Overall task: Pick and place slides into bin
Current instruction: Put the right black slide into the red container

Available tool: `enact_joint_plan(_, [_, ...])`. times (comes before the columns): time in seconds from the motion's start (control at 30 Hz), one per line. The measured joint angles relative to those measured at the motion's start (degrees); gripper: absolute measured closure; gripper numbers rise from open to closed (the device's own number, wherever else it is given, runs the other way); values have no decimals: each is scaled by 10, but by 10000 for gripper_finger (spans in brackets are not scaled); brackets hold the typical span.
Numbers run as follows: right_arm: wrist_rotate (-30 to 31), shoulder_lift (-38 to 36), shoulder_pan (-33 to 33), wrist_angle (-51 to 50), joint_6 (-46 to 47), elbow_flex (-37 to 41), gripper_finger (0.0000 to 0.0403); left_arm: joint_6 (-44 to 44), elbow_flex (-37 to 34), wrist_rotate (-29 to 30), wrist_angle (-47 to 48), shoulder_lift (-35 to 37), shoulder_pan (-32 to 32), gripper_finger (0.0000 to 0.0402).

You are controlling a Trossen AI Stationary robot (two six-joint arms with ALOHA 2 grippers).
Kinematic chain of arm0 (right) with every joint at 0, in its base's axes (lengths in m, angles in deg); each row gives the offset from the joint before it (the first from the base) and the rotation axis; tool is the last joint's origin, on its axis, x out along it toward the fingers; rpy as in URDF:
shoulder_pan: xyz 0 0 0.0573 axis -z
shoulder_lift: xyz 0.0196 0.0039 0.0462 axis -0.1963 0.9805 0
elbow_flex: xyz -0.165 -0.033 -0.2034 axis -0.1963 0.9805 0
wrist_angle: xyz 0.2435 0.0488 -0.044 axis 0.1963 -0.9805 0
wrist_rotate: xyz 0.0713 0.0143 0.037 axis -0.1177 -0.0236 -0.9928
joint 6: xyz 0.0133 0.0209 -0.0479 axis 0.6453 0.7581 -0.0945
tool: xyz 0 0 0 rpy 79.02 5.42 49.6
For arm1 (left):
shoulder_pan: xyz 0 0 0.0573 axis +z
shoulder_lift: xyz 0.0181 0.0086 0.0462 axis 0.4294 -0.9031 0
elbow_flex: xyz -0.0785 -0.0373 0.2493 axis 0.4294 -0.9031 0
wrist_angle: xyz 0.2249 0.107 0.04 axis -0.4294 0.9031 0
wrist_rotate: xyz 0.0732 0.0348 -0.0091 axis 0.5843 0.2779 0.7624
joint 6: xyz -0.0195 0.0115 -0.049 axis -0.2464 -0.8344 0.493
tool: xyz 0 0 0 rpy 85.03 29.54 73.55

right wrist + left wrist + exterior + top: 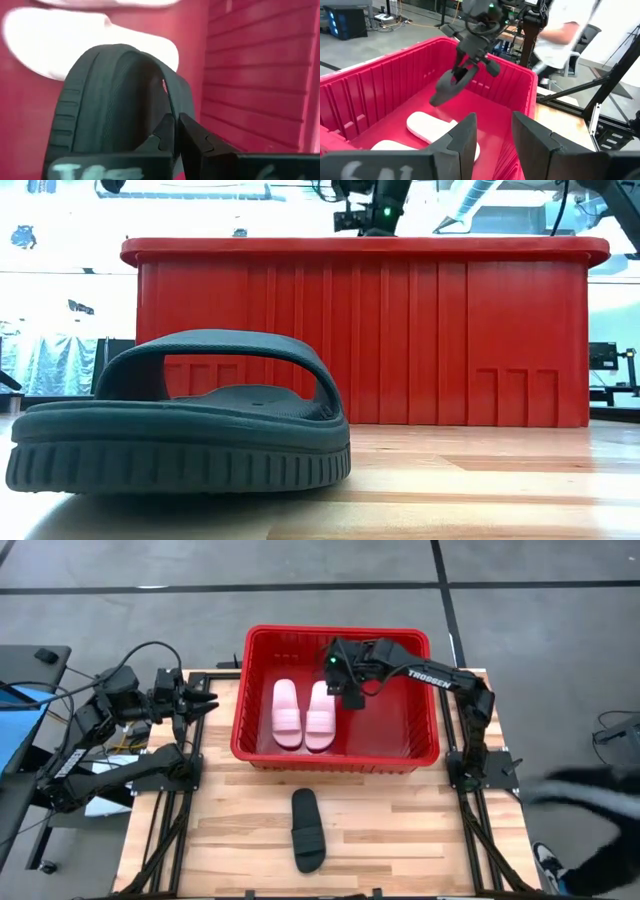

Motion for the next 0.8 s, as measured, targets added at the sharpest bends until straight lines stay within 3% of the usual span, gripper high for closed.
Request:
enact_joint_plan(0.4, [28, 0, 39, 109, -47, 78, 403, 1, 0, 0, 7, 0, 0, 287])
enact_joint_plan(0.8, [0, 0, 76, 125, -69, 100, 403, 13, 0, 0, 6, 0, 0, 287])
